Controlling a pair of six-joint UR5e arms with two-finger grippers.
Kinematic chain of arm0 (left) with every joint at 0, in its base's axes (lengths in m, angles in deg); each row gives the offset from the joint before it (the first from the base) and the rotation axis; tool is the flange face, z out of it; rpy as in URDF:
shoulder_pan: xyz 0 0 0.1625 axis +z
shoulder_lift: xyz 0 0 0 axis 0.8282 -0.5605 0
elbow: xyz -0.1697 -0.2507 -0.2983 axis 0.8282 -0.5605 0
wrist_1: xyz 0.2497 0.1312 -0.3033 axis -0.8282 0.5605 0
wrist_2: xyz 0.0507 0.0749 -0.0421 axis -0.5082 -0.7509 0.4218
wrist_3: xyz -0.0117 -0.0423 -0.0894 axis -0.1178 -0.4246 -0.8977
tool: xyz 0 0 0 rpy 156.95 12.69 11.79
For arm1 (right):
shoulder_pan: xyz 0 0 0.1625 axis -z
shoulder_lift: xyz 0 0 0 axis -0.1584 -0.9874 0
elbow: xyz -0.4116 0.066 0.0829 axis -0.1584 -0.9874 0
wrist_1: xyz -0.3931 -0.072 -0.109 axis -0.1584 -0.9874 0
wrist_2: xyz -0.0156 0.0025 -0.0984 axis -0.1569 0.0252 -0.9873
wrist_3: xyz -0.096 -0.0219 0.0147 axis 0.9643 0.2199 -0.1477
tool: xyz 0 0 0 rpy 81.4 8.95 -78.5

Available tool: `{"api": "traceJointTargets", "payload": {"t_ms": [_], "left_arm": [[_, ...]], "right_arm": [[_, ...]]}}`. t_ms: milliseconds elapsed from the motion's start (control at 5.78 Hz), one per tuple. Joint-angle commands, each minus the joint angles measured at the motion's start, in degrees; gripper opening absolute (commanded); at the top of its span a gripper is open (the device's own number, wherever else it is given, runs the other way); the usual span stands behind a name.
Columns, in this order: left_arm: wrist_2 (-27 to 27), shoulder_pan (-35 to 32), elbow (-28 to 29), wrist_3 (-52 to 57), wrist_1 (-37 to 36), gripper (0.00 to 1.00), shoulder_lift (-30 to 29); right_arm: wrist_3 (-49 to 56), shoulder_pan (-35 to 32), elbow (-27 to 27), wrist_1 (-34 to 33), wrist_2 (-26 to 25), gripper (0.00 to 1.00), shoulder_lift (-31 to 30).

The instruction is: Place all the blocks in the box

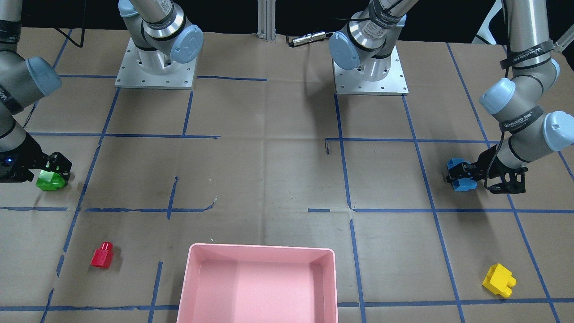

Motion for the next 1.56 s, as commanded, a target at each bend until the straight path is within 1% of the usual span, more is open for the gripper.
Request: {"api": "traceJointTargets", "payload": {"t_ms": [0, 173, 346, 519, 692, 865, 1038, 1211, 1383], "left_arm": [[-0.02, 0.00, 0.31, 0.01, -0.09, 0.70, 0.29], [-0.02, 0.00, 0.40, 0.01, -0.09, 0.60, 0.29], [-0.02, 0.00, 0.75, -0.17, -0.09, 0.49, 0.38], [-1.06, 0.00, 1.36, -0.25, -0.26, 0.39, 0.82], [-3.34, -0.35, 4.68, -0.69, 0.78, 0.32, 2.30], [-3.45, -0.52, 9.93, -0.78, 5.75, 0.29, 3.36], [-3.53, -0.96, 18.07, -0.87, 14.07, 0.28, 3.28], [-4.67, -3.40, 27.20, -1.04, 22.33, 0.26, 2.59], [-4.68, -6.21, 32.95, -2.44, 25.54, 0.26, 1.71]], "right_arm": [[0.09, 0.00, 0.63, -0.12, -0.46, 0.96, 0.06], [0.18, 0.00, 0.64, -0.04, -1.16, 0.93, -0.11], [1.58, 0.00, 0.64, -0.03, -1.86, 0.88, -0.12], [2.11, 0.00, 0.64, 0.31, -2.30, 0.85, -0.12], [2.03, 0.00, 0.64, 0.40, -3.79, 0.81, -0.20], [2.12, 0.00, 0.64, 0.49, -4.06, 0.80, -0.12], [2.12, 0.00, 0.64, 0.58, -4.07, 0.80, -0.20], [2.12, 0.00, 0.64, 0.67, -3.98, 0.80, -0.20], [2.12, 0.00, 0.64, 0.76, -3.98, 0.80, -0.20]]}}
